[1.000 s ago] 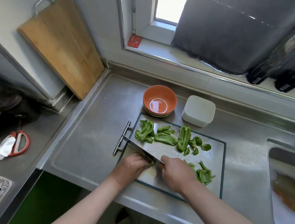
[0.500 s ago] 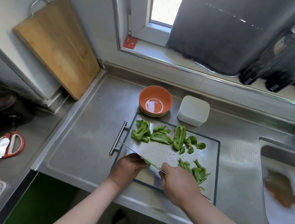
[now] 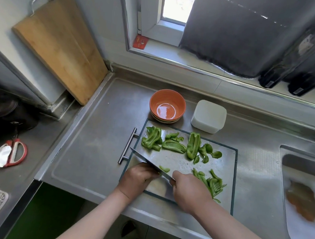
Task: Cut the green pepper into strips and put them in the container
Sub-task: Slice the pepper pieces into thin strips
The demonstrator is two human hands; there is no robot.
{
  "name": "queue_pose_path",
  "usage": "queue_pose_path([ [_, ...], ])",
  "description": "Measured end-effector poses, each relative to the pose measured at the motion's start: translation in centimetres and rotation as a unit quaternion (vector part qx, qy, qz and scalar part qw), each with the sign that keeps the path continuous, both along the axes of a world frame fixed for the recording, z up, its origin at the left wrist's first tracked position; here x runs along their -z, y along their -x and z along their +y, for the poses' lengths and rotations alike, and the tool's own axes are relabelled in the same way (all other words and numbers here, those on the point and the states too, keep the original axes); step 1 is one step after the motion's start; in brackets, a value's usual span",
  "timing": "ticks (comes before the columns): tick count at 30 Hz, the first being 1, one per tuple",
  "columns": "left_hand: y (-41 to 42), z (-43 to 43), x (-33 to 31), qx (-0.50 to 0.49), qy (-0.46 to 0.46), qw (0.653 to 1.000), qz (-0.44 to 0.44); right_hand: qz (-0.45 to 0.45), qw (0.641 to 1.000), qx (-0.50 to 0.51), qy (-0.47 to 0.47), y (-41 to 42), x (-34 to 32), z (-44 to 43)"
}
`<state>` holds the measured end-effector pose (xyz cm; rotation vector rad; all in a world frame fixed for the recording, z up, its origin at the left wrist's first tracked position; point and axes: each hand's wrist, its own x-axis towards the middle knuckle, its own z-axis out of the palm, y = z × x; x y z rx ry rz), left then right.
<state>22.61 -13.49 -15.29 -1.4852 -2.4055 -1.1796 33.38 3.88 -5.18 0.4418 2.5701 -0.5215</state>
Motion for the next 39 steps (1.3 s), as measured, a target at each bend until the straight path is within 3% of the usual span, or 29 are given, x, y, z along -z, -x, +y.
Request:
queue_pose_path([
  [10, 0.1, -1.0, -0.5, -0.013, 0.029, 0.997, 0.074, -0.045, 0.998, 0.028, 0.026, 2.0, 0.3, -0.6],
  [17, 0.2, -1.9, -0.7, 0.005, 0.057, 0.996, 0.074, -0.050, 0.998, 0.042, 0.027, 2.1, 0.6, -0.5],
  [33, 0.6, -1.7, -0.6, -0.004, 0.049, 0.995, 0.088, 0.034, 0.999, 0.003, -0.013, 1.1, -1.2, -2.3],
  [39, 0.6, -1.6, -0.6, -0.014, 0.036, 0.996, 0.083, 0.012, 0.999, 0.019, -0.045, 0.4, -2.0, -2.9],
])
